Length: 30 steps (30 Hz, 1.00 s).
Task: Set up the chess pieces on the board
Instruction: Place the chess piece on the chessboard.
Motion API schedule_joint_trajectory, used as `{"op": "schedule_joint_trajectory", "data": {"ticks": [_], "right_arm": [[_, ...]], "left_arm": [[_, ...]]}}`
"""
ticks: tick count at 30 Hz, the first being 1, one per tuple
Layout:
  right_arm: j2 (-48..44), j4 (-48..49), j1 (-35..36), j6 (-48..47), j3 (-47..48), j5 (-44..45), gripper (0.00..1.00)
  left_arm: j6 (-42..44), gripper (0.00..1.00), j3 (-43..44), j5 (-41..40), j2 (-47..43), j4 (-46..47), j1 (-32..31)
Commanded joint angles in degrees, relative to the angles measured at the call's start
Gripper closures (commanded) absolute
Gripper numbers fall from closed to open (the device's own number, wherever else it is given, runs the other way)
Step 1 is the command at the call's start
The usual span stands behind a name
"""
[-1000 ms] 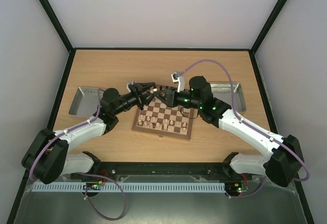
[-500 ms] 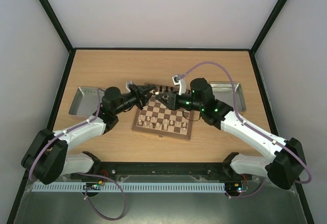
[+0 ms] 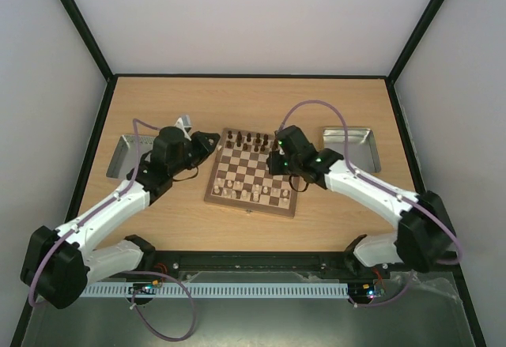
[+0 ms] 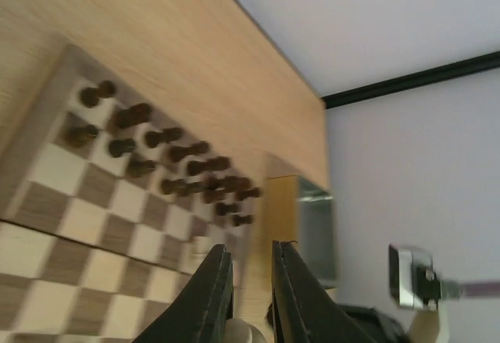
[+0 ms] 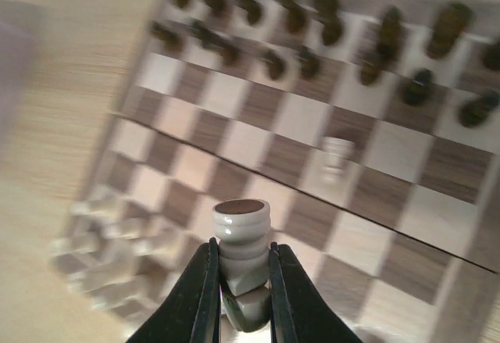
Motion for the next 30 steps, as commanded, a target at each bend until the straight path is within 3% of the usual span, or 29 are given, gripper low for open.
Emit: {"op": "schedule_joint_trajectory", "data": {"ticks": [1, 8, 16, 21, 30], "right_arm": [[6.95, -7.40, -0.90, -1.03, 2.32, 11.21, 0.91], [16.14, -7.62, -0.98, -0.68, 5.00, 15.06, 0.90], [21.34, -7.11, -1.08, -1.02, 6.13, 15.28, 0.80], [20.59, -7.17, -1.07, -0.63, 6.21, 14.22, 0.71], [12.71, -7.54, -1.07, 1.23, 6.42, 12.83, 0.66]], "left_arm": [[14.91, 0.90, 0.01, -3.26, -0.16, -8.69, 0.03], [19.23, 0.87, 0.17, -2.42, 0.74, -9.12, 0.00], [20.67, 0.86, 1.52, -1.66, 2.78, -9.46, 0.01], [21.12, 0.85, 2.37, -1.49, 3.28, -9.77, 0.01], [21.79, 0.84, 4.67, 0.44, 4.21, -10.24, 0.03]]}}
